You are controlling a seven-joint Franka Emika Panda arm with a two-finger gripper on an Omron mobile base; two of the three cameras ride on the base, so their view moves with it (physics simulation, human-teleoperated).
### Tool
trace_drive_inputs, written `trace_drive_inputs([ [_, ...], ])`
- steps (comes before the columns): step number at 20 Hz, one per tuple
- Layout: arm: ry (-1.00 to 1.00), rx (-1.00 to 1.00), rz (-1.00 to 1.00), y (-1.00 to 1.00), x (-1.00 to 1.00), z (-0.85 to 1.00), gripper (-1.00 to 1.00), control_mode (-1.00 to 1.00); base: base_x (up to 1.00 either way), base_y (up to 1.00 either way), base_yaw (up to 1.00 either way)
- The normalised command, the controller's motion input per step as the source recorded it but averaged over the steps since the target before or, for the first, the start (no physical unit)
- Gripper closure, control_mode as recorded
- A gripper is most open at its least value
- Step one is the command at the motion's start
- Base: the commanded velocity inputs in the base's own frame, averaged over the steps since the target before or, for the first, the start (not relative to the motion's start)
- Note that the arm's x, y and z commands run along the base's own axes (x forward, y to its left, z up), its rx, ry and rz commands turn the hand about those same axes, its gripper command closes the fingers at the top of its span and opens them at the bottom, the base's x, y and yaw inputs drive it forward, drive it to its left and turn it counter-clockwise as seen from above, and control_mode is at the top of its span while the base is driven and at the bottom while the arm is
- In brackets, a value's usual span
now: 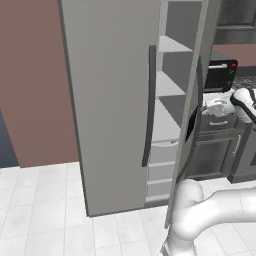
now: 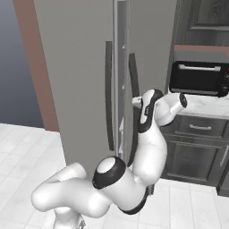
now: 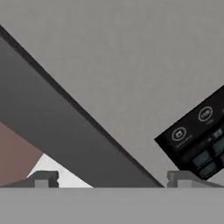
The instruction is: Pick up the frozen steak from the freezer, place it on any shelf in the fridge, and close the fridge and freezer doors when done.
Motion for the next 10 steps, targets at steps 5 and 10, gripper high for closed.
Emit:
trace_drive_inputs([
  [5, -0.07, 0.00, 0.00, 0.94, 0.37, 0.00, -1.00, -1.00, 0.00, 0.00, 0.00],
  [10, -0.05, 0.00, 0.00, 0.84, 0.44, 0.00, -1.00, -1.00, 0.00, 0.00, 0.00],
])
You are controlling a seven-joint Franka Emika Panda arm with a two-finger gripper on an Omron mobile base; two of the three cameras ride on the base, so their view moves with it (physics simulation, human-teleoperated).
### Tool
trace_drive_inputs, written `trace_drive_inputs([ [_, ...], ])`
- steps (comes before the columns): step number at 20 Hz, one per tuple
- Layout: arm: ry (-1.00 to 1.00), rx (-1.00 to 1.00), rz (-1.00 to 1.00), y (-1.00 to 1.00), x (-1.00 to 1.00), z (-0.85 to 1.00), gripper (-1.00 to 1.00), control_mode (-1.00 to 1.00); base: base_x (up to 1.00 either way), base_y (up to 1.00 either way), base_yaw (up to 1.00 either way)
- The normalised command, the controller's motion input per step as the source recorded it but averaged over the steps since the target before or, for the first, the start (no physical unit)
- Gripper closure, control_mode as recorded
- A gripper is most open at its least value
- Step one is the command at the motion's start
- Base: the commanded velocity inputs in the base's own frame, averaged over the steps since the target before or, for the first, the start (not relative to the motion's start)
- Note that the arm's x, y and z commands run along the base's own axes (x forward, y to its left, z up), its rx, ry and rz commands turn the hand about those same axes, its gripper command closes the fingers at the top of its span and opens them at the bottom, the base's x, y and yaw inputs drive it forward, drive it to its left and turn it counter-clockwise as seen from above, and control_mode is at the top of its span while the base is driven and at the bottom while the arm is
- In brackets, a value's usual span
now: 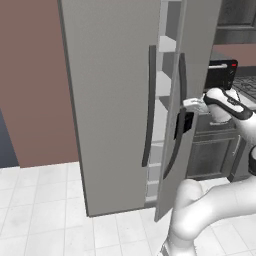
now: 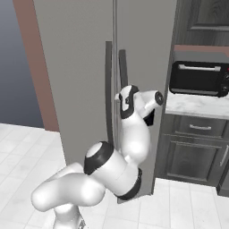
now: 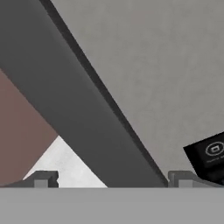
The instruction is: Pick up the frozen steak from the freezer, place it on any shelf in the fridge, and close the fridge and freezer doors when done.
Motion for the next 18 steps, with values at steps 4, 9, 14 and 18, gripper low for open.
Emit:
trace_drive_inputs([
  [4, -0.04, 0.00, 0.00, 0.68, 0.49, 0.02, -1.00, -1.00, 0.00, 0.00, 0.00],
  [9, -0.04, 0.00, -0.02, 0.52, 0.44, 0.07, -1.00, -1.00, 0.00, 0.00, 0.00],
  [14, -0.08, 0.04, -0.07, 0.46, 0.38, 0.10, -1.00, -1.00, 0.00, 0.00, 0.00],
  [18, -0.12, 0.09, -0.11, 0.46, 0.36, 0.06, -1.00, -1.00, 0.00, 0.00, 0.00],
])
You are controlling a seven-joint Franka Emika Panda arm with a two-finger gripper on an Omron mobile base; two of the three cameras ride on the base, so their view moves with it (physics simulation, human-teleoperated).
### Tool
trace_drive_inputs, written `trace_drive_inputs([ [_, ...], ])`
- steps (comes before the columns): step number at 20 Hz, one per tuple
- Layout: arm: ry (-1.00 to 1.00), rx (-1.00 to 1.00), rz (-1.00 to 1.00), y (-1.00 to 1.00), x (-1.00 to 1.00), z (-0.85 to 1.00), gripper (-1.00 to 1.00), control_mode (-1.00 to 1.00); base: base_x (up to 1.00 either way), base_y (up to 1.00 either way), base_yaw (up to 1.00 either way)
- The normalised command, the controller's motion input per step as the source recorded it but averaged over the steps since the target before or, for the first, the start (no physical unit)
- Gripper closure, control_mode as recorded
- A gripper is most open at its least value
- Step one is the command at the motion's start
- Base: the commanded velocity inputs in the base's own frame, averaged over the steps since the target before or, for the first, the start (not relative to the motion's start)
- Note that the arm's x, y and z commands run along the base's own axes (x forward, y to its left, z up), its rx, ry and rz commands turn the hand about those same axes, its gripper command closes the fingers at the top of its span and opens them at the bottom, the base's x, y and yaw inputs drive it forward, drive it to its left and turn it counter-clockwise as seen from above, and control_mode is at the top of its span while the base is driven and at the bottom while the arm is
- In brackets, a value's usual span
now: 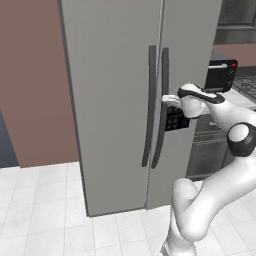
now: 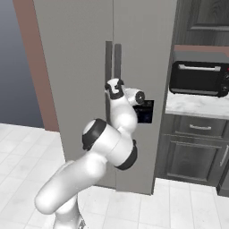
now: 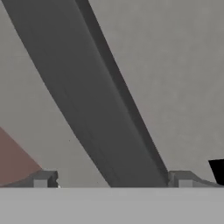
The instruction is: Pick up the frozen steak from the freezer, place it on any shelf in the fridge, and close the fridge and freezer doors when done.
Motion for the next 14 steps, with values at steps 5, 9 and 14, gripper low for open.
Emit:
trace_drive_inputs([
  [5, -0.13, 0.13, -0.12, 0.47, 0.40, 0.01, -1.00, -1.00, 0.00, 0.00, 0.00],
  [9, -0.11, 0.15, -0.09, 0.41, 0.47, 0.01, -1.00, -1.00, 0.00, 0.00, 0.00],
  [14, -0.03, 0.14, -0.01, 0.12, 0.49, 0.06, -1.00, -1.00, 0.00, 0.00, 0.00],
])
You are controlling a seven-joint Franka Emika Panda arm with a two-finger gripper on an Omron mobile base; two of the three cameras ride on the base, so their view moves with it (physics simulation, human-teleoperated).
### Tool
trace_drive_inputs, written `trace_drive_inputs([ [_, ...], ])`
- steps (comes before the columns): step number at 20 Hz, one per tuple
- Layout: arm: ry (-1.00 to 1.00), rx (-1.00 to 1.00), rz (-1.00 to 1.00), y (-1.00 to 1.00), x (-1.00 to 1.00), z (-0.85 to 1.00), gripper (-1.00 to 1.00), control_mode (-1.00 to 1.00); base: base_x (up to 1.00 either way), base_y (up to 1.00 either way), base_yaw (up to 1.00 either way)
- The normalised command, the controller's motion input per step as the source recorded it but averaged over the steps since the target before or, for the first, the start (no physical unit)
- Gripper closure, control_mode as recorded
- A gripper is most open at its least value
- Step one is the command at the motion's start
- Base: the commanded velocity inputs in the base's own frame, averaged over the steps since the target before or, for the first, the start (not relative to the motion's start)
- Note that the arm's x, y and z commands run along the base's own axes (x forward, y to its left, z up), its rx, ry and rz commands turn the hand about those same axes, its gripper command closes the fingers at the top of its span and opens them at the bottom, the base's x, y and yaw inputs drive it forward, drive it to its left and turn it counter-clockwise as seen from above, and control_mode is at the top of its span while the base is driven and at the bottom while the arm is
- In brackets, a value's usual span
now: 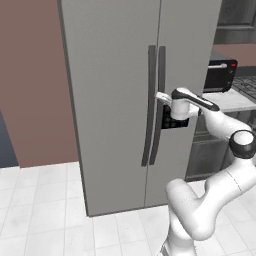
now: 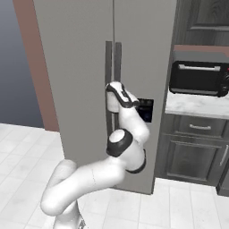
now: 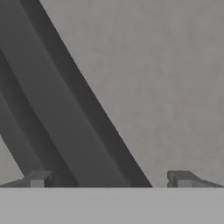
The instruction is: Pick up the frozen steak from the freezer, place it on any shelf in the fridge, and close the fridge and freezer doors when done.
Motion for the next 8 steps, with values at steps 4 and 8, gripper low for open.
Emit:
trace_drive_inputs([
  [4, 0.00, 0.06, 0.00, 0.00, 0.41, 0.06, -1.00, -1.00, 0.00, 0.00, 0.00],
  [8, 0.00, 0.00, 0.00, 0.00, 0.45, 0.00, -1.00, -1.00, 0.00, 0.00, 0.00],
])
